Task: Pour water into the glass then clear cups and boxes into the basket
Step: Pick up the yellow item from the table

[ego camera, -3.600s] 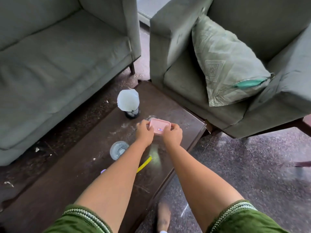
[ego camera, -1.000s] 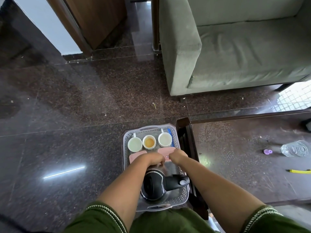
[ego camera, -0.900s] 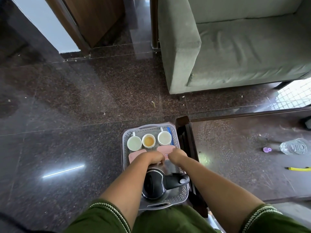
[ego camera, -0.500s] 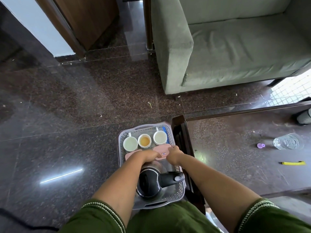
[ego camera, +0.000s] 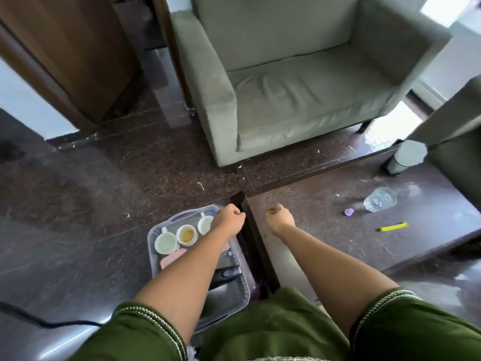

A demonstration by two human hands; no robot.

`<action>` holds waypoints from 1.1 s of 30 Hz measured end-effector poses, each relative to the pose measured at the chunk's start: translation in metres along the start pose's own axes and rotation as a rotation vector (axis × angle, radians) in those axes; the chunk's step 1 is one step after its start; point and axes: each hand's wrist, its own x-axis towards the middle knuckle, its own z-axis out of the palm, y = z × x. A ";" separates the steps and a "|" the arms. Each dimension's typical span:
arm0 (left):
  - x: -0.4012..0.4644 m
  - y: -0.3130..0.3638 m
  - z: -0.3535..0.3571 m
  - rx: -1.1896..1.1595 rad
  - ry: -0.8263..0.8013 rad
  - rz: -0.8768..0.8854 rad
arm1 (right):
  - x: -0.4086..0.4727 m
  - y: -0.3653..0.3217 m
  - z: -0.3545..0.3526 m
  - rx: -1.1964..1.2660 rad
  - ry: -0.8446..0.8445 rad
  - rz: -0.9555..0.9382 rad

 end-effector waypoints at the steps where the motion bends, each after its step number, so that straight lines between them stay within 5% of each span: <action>1: 0.001 0.015 0.009 0.013 -0.008 0.025 | 0.003 0.009 -0.012 0.021 0.035 0.000; 13: 0.017 0.169 0.176 0.015 -0.022 0.129 | 0.076 0.168 -0.157 0.092 0.199 0.118; 23: 0.084 0.217 0.306 -0.085 -0.189 0.051 | 0.195 0.252 -0.201 -0.315 -0.073 0.011; 33: 0.123 0.188 0.344 -0.134 -0.141 -0.034 | 0.262 0.268 -0.169 -0.584 -0.227 -0.095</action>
